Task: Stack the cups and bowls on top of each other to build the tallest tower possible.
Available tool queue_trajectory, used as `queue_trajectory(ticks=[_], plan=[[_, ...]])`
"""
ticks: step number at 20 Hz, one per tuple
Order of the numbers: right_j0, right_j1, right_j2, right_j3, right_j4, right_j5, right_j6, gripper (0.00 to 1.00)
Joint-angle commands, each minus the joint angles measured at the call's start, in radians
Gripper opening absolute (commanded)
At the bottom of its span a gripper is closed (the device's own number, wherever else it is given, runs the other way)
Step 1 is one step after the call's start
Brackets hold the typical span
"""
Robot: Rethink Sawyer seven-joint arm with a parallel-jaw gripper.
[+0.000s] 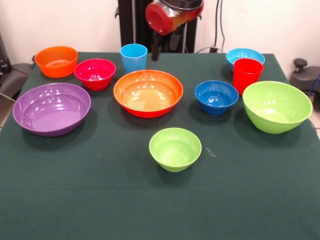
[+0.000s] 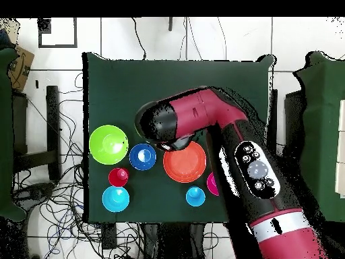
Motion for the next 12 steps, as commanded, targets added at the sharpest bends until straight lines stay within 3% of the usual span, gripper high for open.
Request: queue_trajectory(ticks=[1,6,12], plan=[[-0.036,0.038,0.04,0.177,0.072,-0.168,0.012,1.0],[-0.046,-0.019,0.051,0.221,0.146,-0.154,0.009,1.0],[-0.02,-0.043,0.035,0.27,0.154,-0.222,0.058,1.0]])
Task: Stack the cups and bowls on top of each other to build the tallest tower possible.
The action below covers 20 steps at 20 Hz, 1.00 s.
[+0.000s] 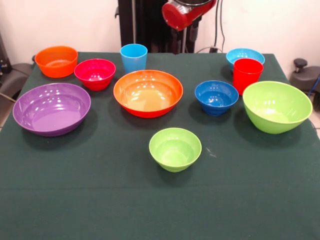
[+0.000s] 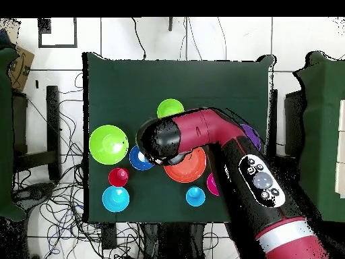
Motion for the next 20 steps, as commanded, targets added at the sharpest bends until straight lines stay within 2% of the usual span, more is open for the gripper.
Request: queue_trajectory(ticks=[1,6,14,20], plan=[[0.03,-0.032,0.02,0.122,0.018,-0.113,0.067,1.0],[0.056,-0.075,0.021,0.15,0.056,-0.113,0.098,1.0],[0.157,0.021,-0.079,0.146,-0.032,-0.293,0.228,1.0],[0.198,0.06,-0.131,0.129,-0.04,-0.341,0.226,1.0]])
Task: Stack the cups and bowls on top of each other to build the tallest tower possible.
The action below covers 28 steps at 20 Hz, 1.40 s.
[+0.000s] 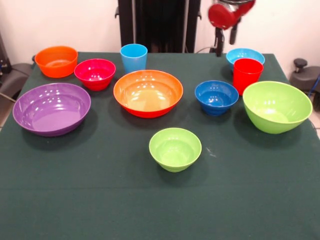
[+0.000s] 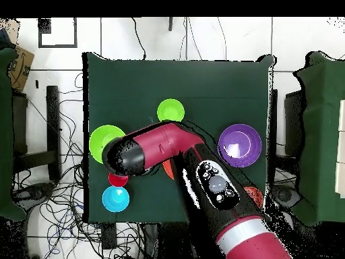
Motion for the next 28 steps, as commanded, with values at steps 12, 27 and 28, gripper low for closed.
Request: queue_trajectory(ticks=[12,27,28], plan=[[0.052,0.067,-0.112,0.019,-0.068,-0.061,0.116,1.0],[0.023,0.058,-0.098,0.04,-0.044,-0.086,0.081,1.0],[0.018,0.057,-0.095,0.04,-0.041,-0.083,0.076,1.0]])
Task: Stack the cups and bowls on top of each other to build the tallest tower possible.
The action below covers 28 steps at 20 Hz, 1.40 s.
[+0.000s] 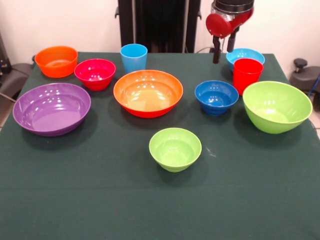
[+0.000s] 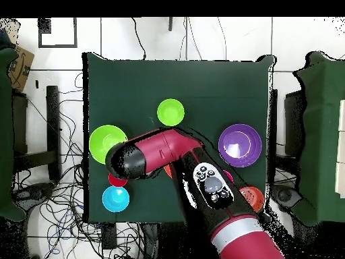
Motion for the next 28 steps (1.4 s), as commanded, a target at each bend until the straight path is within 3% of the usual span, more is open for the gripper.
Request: queue_trajectory(ticks=[1,8,28], plan=[[-0.024,0.026,-0.017,0.03,-0.027,-0.021,0.038,1.0],[-0.037,0.045,-0.016,0.019,-0.035,0.039,0.0,1.0],[-0.101,0.016,0.034,0.073,-0.046,0.046,-0.073,1.0]])
